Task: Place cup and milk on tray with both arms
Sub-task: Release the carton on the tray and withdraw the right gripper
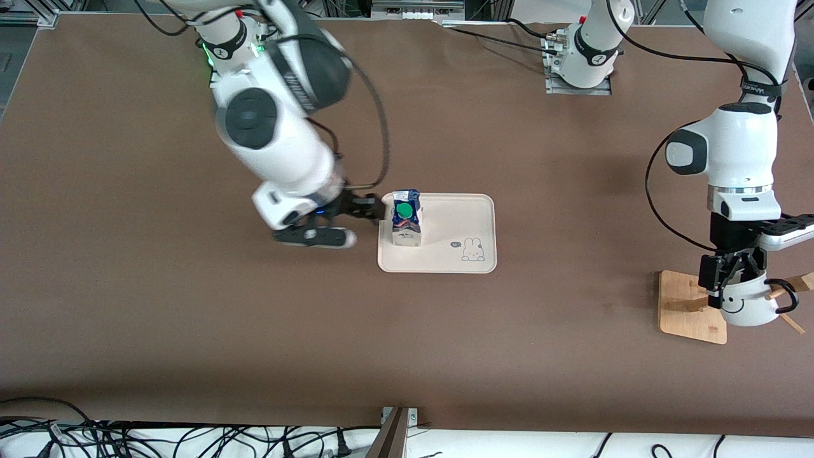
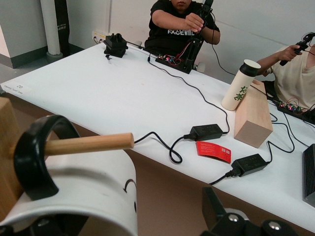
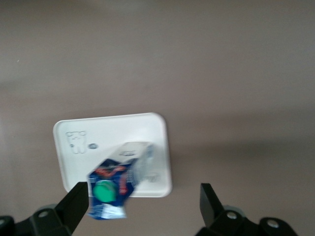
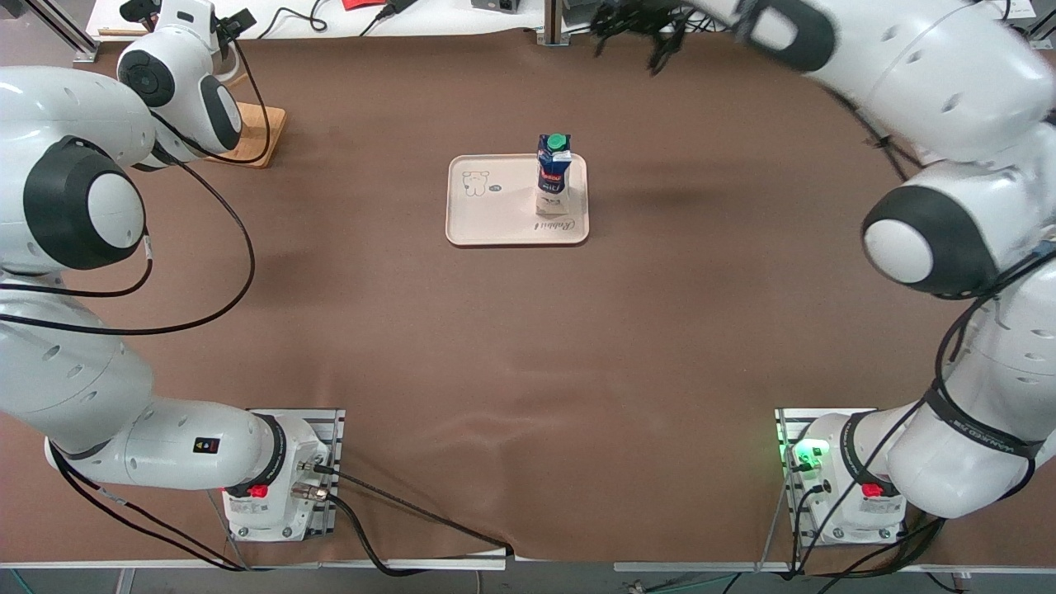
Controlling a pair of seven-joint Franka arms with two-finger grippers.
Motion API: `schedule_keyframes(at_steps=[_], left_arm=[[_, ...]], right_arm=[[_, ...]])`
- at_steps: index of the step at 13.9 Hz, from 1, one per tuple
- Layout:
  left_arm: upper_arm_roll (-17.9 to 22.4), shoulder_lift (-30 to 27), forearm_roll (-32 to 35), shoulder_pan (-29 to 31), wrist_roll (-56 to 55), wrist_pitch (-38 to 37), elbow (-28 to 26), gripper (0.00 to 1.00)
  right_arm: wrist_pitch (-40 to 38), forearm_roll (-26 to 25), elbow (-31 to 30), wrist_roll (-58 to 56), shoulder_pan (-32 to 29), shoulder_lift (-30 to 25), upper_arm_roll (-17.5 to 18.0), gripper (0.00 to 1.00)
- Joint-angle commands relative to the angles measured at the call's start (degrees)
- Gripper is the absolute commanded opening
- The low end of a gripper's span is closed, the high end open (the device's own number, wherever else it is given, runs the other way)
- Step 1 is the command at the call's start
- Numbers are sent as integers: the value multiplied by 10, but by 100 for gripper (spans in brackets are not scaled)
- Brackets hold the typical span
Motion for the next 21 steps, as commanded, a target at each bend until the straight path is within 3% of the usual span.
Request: schedule_keyframes(at_steps=[1, 6, 10, 11, 13, 16, 21], left_arm=[[-2, 12, -13, 2, 6, 6, 21, 100], [5, 13, -13, 2, 7, 6, 23, 100], [5, 13, -25, 2, 7, 7, 23, 100], [5, 13, -31, 2, 7, 7, 23, 93], [5, 11, -32, 2, 7, 7, 23, 58], [5, 9, -31, 1, 6, 7, 22, 20], [4, 8, -31, -3, 6, 7, 22, 3]], right_arm=[[-45, -3, -70, -79, -67, -88, 7, 100], [-39, -56, -316, -231, -171, -321, 8, 100], [-41, -92, -321, -283, -180, -332, -14, 100], [-39, -93, -321, -282, -180, -329, -14, 100], [-38, -101, -317, -276, -180, -328, -14, 100], [-55, -107, -290, -281, -182, -310, -23, 100], [-97, -125, -288, -283, -181, -311, -25, 100]])
